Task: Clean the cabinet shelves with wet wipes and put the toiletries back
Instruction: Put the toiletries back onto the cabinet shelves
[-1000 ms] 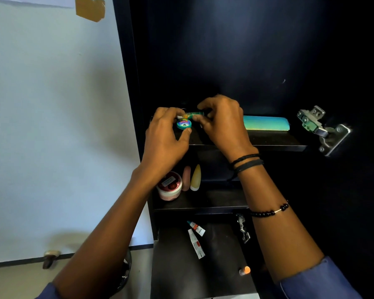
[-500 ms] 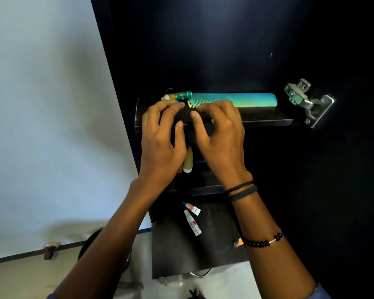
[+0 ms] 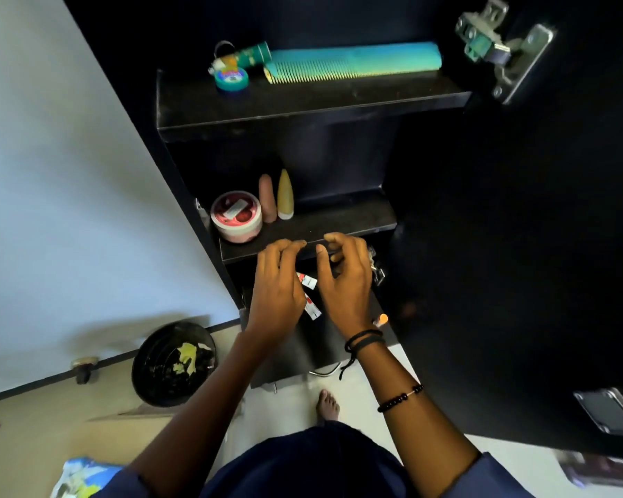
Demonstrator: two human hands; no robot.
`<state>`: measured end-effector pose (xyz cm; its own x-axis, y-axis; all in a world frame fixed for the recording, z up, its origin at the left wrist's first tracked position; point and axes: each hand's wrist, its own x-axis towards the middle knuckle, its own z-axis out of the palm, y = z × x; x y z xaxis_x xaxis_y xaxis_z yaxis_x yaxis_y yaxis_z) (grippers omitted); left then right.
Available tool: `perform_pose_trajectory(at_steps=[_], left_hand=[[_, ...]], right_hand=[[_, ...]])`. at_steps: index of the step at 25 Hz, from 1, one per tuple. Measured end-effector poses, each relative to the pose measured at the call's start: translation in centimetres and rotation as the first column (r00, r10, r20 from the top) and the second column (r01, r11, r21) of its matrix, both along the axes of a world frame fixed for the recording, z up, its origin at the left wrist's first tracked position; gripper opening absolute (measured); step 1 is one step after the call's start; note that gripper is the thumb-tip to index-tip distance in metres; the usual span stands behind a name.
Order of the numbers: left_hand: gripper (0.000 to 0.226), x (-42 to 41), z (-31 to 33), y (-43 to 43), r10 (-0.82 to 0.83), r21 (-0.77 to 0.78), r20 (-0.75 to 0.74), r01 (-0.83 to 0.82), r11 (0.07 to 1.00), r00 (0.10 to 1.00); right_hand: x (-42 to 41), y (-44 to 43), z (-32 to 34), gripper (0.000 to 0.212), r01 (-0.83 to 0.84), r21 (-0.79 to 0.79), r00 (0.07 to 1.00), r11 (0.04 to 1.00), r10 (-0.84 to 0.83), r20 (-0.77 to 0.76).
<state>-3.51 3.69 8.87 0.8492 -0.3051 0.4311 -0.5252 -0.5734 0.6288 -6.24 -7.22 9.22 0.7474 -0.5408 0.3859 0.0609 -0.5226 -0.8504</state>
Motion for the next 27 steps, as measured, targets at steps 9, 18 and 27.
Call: perform_pose_trajectory(at_steps=[9,18,27], left_hand=[[0.05,0.3,-12.1,-1.6,0.129,0.335,-0.712,0.173,0.926,0.69],[0.053,4.7,-19.0,-5.1,0.469,0.509,-0.762,-0.036,0.86,0.446],[0.037,6.2,-20.8,-6.8,0.57,0.526,-0.749,-0.22,0.821,0.337]], right_hand=[[-0.7,-4.8,-12.4,0.042,-0.234,0.065,0.614,0.97,0.199,-0.764],[8.4,-6.5,-18.0,0.035,-0.521,-0.007,0.454,0.854,0.27,-0.849],[10.2,-6.2,-22.6,0.034,-0.649,-0.048,0.404,0.76,0.291,-0.867]])
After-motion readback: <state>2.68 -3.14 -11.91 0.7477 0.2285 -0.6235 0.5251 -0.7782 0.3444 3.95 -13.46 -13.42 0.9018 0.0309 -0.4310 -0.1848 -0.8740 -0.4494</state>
